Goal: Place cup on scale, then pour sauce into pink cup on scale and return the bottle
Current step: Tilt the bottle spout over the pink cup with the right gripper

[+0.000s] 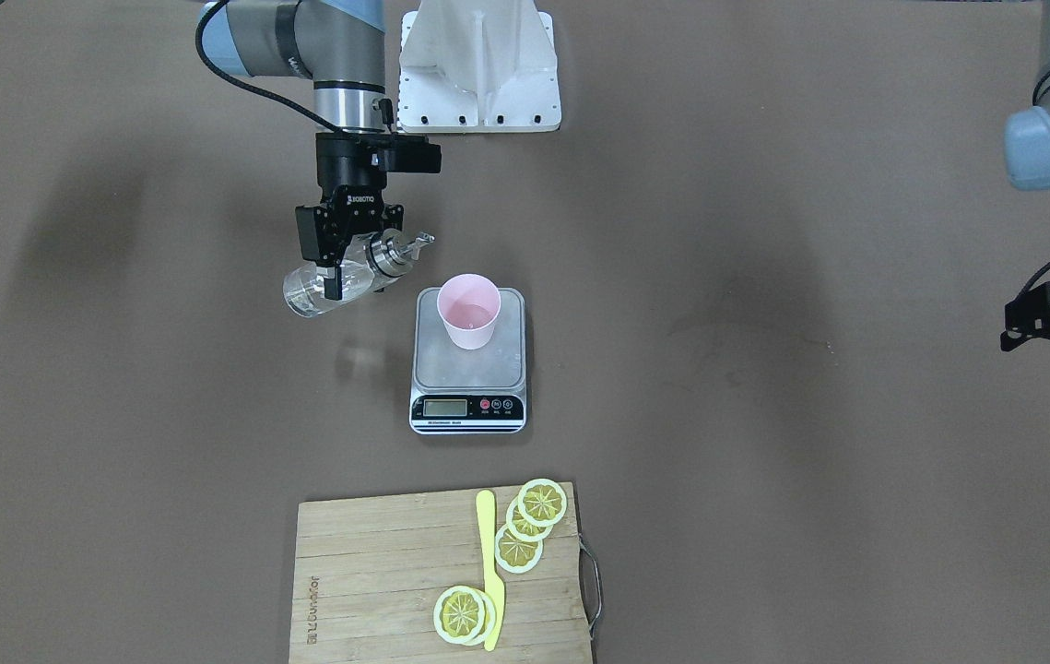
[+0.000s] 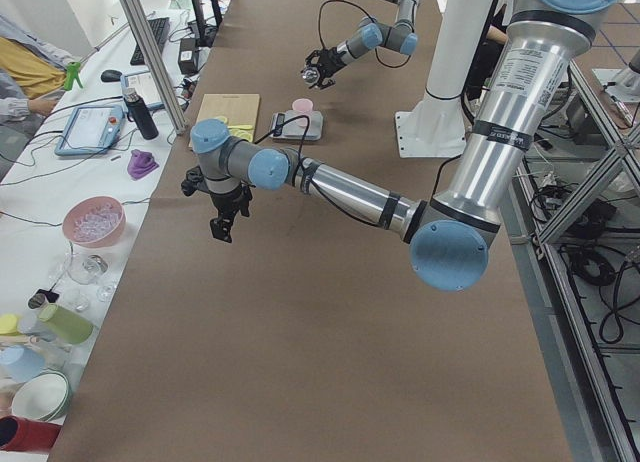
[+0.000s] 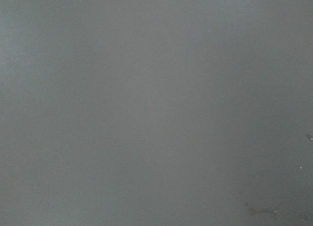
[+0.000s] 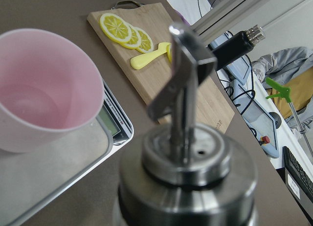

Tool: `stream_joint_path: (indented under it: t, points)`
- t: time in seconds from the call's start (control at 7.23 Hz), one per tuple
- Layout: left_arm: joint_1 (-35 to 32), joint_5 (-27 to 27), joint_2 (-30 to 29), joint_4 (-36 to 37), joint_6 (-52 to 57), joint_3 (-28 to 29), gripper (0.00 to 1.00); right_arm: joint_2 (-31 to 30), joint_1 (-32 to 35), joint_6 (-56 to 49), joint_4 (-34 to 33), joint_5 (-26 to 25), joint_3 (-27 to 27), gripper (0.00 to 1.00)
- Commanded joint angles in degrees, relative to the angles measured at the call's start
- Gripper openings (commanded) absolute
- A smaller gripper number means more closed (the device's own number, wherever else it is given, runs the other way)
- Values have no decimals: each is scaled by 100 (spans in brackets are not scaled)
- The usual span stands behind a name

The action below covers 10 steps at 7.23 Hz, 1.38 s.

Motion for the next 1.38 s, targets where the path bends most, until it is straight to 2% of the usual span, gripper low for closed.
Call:
stream_joint_path:
  t: [0.0, 0.28, 0.42, 0.55, 0.83, 0.97, 1.11, 1.25]
  points:
    - [-276, -49, 361, -23, 602, -2, 97, 309, 18, -102, -909, 375, -2, 0]
    - [-425, -40, 582, -5, 806, 33, 97, 503, 122, -303, -1395, 675, -2, 0]
    - [-505, -41, 600, -31, 833, 33, 97, 678, 202, -374, -1884, 747, -2, 0]
    - [-584, -49, 748, -58, 1033, 16, 97, 854, 333, -601, -2219, 1078, -2, 0]
    - [-839, -102, 776, 3, 1246, 7, 97, 882, 370, -744, -2354, 1309, -141, 0]
    - [-857, -381, 854, 4, 1246, 7, 97, 1082, 396, -1231, -2720, 1362, -160, 0]
    - [-866, -427, 898, -31, 1246, -20, 97, 1293, 405, -1367, -3089, 1363, -186, 0]
    - [-866, -427, 899, -32, 1246, -11, 97, 1339, 422, -1577, -3119, 1363, -230, 0]
